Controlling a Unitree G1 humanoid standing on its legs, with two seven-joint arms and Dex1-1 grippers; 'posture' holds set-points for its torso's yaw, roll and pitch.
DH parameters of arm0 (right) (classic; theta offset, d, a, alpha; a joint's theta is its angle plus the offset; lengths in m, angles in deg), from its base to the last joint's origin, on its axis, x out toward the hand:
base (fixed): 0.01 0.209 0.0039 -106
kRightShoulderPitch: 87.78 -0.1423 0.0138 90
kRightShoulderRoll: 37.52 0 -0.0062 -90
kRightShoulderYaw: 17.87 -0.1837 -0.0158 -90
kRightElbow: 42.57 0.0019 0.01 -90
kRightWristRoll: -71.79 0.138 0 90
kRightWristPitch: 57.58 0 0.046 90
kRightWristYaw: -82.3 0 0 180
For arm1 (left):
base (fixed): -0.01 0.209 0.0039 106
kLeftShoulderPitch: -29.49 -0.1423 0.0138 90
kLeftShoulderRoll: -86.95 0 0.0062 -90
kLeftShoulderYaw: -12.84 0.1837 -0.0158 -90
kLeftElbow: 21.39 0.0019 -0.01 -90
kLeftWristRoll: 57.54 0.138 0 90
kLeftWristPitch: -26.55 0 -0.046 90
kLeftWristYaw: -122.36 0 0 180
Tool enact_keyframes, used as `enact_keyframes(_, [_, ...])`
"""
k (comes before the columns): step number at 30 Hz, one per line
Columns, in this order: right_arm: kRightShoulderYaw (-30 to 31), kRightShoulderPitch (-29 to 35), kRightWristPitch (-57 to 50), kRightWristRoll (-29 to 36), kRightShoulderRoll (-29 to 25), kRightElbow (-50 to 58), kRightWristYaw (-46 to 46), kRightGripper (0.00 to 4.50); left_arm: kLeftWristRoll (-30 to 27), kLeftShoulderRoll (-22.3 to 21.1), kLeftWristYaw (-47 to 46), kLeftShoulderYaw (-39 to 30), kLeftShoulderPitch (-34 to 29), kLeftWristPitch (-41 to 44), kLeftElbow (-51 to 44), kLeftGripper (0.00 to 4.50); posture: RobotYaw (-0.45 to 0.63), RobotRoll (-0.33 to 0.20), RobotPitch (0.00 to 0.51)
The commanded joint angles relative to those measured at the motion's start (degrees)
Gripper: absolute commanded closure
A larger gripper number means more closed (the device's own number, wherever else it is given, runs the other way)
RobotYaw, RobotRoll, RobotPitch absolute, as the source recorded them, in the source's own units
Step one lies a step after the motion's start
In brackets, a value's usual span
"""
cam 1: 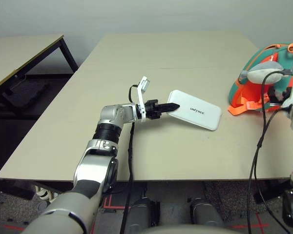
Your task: Put the pencil case into the backpack and zip it.
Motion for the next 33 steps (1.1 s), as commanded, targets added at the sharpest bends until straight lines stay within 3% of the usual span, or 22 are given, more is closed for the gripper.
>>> enact_keyframes(1, [-0.3, -2.0, 1.1, -0.4, 0.4, -3.9, 0.8, 0.00, -0.3, -0.8, -0.9, -0.9, 0.2, -0.4, -0.8, 3.08, -0.08, 0.000, 0.000])
enact_keyframes(8, [0.1, -3.2, 2.6, -1.2, 0.2, -6.0, 1.1, 0.00, -0.6, -0.7, -1.3, -1.3, 1.0, -0.8, -0.1, 3.08, -0.09, 0.000, 0.000])
enact_keyframes(11, [0.5, -3.7, 3.1, -1.3, 0.1, -6.8, 0.9, 0.47, -0.6, -0.2, -1.5, -1.3, 1.3, -1.0, 0.1, 3.08, -0.09, 0.000, 0.000])
enact_keyframes(19, [1.5, -4.9, 3.9, -1.2, -0.1, -8.5, -0.1, 3.02, -0.7, 0.0, -1.6, -1.1, 1.5, -1.1, 0.0, 3.09, -0.09, 0.000, 0.000])
enact_keyframes(20, [1.5, -5.1, 4.0, -1.1, -0.1, -8.7, -0.2, 3.86, -0.7, -0.2, -1.5, -1.1, 1.4, -1.0, 0.0, 3.09, -0.09, 0.000, 0.000])
enact_keyframes(23, [1.7, -5.6, 4.4, -0.8, -0.1, -9.6, -0.8, 4.50, -0.6, -0.6, -1.4, -1.2, 1.6, -1.1, 0.3, 3.09, -0.09, 0.000, 0.000])
enact_keyframes(29, [0.1, -5.5, 0.7, 1.9, -1.2, -5.4, -4.5, 4.50, -0.6, -0.6, -1.5, -1.1, 1.9, -1.2, 0.4, 3.09, -0.11, 0.000, 0.000])
enact_keyframes(33, [-3.2, -3.9, -11.2, 7.0, -4.5, 6.2, -10.0, 4.50, -0.5, -0.4, -1.3, -1.0, 2.2, -1.4, 0.7, 3.09, -0.13, 0.000, 0.000])
